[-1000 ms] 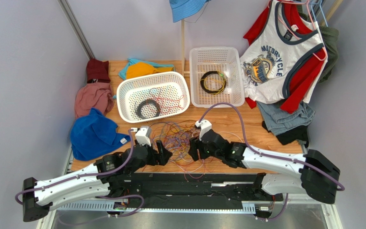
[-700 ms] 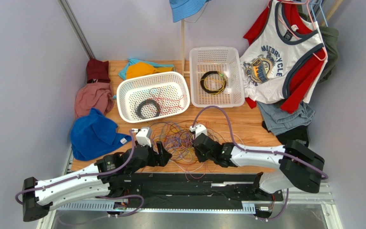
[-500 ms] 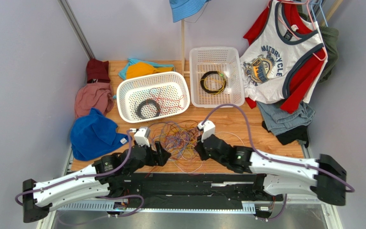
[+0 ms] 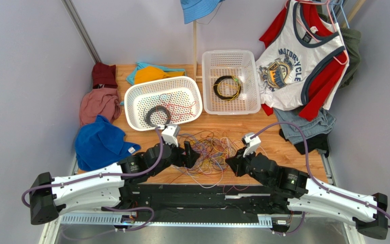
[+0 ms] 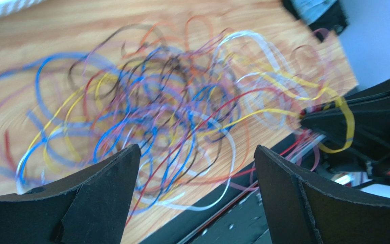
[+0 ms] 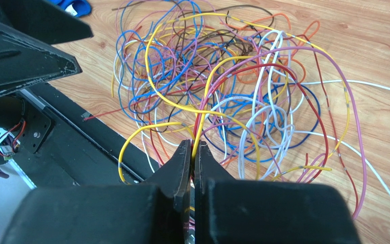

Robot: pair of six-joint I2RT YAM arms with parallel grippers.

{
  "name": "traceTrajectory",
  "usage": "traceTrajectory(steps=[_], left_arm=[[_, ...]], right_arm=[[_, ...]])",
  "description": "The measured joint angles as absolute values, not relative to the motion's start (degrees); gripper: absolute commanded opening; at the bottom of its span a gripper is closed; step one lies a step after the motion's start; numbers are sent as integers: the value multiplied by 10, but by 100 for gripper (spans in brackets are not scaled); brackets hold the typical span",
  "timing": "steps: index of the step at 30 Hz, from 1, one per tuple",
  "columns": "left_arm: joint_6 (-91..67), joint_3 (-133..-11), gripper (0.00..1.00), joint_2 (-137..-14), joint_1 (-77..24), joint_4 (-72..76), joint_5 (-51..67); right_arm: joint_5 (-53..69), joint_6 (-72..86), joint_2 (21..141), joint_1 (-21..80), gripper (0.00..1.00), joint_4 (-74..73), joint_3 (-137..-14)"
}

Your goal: Untangle the cables

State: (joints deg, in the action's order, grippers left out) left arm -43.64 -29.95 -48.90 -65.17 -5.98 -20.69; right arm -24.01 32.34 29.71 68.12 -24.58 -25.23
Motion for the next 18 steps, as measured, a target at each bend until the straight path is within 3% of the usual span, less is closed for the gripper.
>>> traceTrajectory(steps=[9, 18], left_arm=[[-350, -360, 99, -595, -652, 70, -136], [-361, -389, 98, -663, -652, 92, -109]], right_arm=[[-237, 326, 284, 681, 0, -269, -252], [-224, 327, 287, 681, 0, -267, -253]])
